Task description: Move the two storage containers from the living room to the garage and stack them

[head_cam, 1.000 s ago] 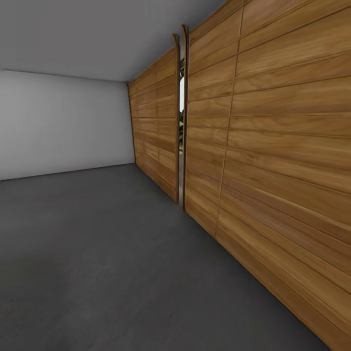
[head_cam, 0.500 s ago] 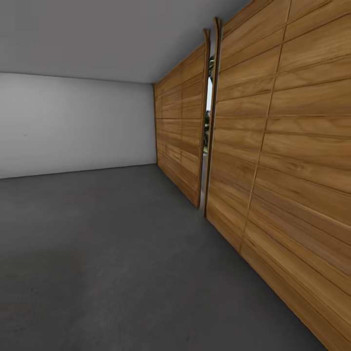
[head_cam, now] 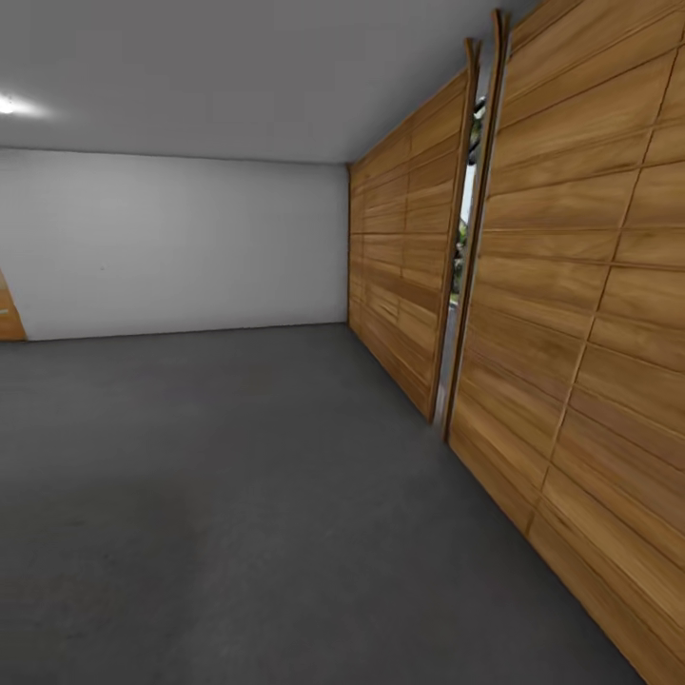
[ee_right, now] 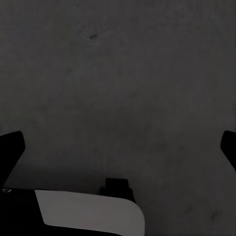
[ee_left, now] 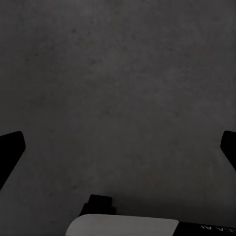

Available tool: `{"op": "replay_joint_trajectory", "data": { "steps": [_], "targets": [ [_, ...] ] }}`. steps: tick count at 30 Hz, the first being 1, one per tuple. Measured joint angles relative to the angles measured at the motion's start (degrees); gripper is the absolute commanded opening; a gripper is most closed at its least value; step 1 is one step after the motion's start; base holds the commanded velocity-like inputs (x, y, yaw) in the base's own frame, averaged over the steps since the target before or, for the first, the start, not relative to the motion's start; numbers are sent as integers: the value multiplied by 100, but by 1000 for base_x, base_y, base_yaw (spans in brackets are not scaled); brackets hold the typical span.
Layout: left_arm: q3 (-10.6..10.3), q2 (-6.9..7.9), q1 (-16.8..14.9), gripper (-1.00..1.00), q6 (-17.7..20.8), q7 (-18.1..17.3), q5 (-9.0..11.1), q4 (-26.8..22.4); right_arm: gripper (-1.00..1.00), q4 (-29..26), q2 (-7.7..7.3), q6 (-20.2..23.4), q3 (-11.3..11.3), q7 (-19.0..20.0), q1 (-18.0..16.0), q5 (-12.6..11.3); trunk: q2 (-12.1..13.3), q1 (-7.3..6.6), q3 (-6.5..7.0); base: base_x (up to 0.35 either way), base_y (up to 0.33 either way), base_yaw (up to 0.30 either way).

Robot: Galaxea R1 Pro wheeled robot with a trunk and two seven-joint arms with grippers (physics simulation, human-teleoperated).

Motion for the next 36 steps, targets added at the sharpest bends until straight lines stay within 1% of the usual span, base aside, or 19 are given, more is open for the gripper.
{"op": "replay_joint_trajectory", "data": {
  "steps": [29,36],
  "targets": [
    [0,-4,0,100,0,0,0,10,100,0,0,0,0,0,0,4,0,0,62,327,0,290],
    [1,-2,0,100,0,0,0,10,100,0,0,0,0,0,0,5,0,0,76,327,0,242]
  ]
}}
